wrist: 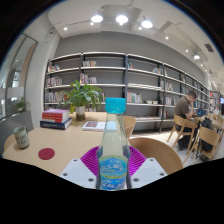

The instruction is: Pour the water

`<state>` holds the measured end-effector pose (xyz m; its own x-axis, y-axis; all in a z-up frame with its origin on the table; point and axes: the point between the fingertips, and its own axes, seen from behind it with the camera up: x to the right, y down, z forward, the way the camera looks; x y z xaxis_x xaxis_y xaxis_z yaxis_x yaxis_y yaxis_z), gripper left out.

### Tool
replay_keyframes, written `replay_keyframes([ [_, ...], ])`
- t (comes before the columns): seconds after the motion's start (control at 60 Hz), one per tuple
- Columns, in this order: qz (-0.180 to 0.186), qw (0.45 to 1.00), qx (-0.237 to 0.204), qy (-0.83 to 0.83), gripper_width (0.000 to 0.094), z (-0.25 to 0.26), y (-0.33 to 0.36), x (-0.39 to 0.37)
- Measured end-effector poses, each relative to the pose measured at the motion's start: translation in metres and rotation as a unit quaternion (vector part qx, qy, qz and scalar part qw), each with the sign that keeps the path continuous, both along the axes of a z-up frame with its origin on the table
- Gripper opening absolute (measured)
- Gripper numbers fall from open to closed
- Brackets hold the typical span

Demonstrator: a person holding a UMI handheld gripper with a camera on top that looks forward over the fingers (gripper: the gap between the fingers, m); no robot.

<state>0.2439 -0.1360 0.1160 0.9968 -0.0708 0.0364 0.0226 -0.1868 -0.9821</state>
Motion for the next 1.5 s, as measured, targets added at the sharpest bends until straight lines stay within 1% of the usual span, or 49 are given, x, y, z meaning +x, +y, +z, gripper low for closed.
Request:
replay_keyframes([
  [0.017, 0.0, 1.0, 0.001, -0.003, 0.0322, 0.001, 0.0, 0.0],
  [0.033, -0.001, 1.0, 0.001, -0.003, 0.032, 0.001, 0.001, 0.001],
  [0.15, -0.013, 1.0, -0.003, -0.007, 0.032, -0.003, 0.007, -0.003],
  [0.217, -0.023, 0.999, -0.014, -0.032, 0.0318, -0.002, 0.007, -0.001],
  [0.283, -0.025, 0.997, -0.025, -0.073, 0.0321, 0.002, 0.013, -0.009],
  [0.4, -0.004, 0.982, -0.047, -0.182, 0.032, 0.02, 0.029, -0.053],
  [0.5, 0.03, 0.956, -0.055, -0.287, 0.0321, 0.045, 0.049, -0.114],
  [0.517, 0.041, 0.95, -0.058, -0.305, 0.032, 0.052, 0.046, -0.117],
  [0.6, 0.064, 0.913, -0.075, -0.397, 0.0321, 0.061, 0.063, -0.169],
  [0.717, 0.099, 0.853, -0.07, -0.507, 0.0321, 0.075, 0.082, -0.236],
  [0.833, 0.133, 0.769, -0.065, -0.622, 0.0323, 0.071, 0.103, -0.288],
  [0.933, 0.164, 0.689, -0.051, -0.704, 0.0322, 0.063, 0.114, -0.326],
  [1.033, 0.183, 0.61, -0.035, -0.77, 0.0321, 0.055, 0.119, -0.356],
  [1.117, 0.191, 0.546, -0.031, -0.815, 0.032, 0.048, 0.126, -0.367],
  [1.25, 0.193, 0.435, -0.002, -0.879, 0.0324, 0.047, 0.129, -0.389],
  [1.317, 0.191, 0.394, 0.007, -0.899, 0.0321, 0.05, 0.13, -0.396],
  [1.4, 0.182, 0.374, -0.006, -0.909, 0.0321, 0.049, 0.131, -0.393],
  [1.5, 0.178, 0.391, -0.023, -0.903, 0.0322, 0.047, 0.131, -0.386],
])
